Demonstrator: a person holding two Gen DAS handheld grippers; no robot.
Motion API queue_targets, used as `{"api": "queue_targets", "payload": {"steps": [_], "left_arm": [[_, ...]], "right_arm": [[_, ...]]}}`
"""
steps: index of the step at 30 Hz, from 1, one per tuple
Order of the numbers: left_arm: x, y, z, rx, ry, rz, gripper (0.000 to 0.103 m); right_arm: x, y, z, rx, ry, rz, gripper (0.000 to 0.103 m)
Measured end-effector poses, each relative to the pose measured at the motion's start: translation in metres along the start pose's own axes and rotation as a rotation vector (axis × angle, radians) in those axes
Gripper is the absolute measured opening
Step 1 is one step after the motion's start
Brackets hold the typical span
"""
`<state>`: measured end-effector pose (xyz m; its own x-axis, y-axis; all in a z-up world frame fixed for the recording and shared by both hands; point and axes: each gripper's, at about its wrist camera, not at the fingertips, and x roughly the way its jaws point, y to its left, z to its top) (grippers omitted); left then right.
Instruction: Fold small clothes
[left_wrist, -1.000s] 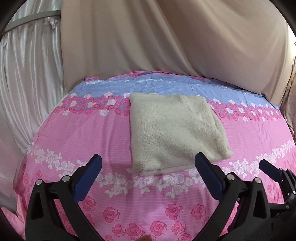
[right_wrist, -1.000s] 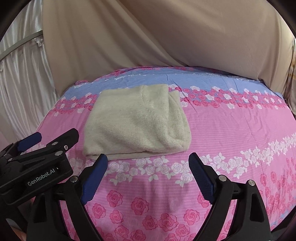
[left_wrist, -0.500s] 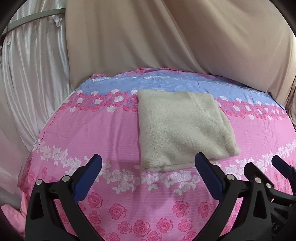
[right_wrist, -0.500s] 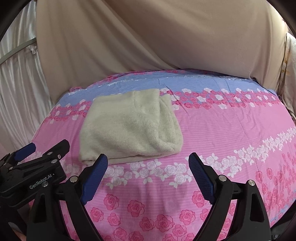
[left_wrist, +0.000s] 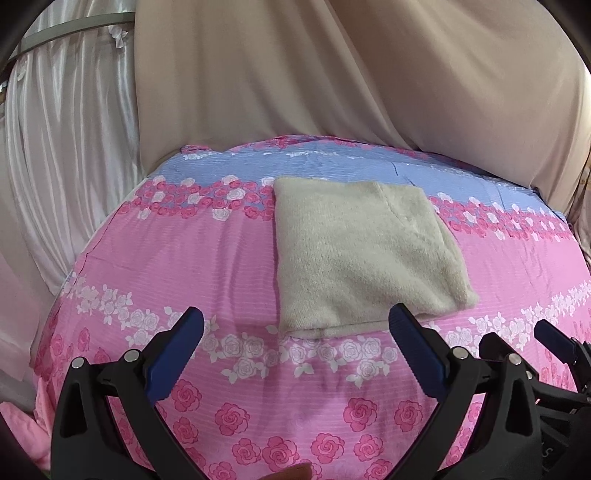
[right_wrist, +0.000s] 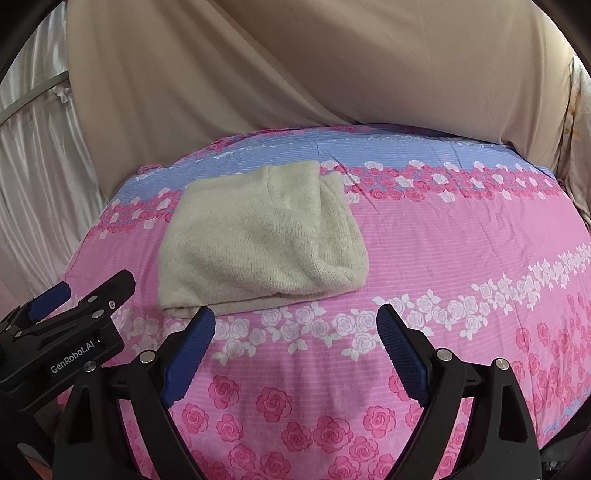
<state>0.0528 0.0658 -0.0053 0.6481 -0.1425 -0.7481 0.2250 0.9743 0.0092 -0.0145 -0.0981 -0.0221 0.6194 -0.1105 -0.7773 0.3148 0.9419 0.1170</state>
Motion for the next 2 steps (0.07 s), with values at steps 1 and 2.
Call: {"api": "queue_targets", "payload": {"steps": [1, 2], "left_arm": [[0.0004, 0.0000, 0.0004, 0.003, 0.001, 0.000, 0.098], [0.0007, -0.0006, 0.0001, 0.004, 0.003, 0.000, 0.098]], "right_arm": [[-0.0001, -0.0002, -0.0005, 0.000, 0.000, -0.005, 0.087], [-0.0003, 0.0000, -0.0011, 0.001, 0.002, -0.008, 0.087]]}}
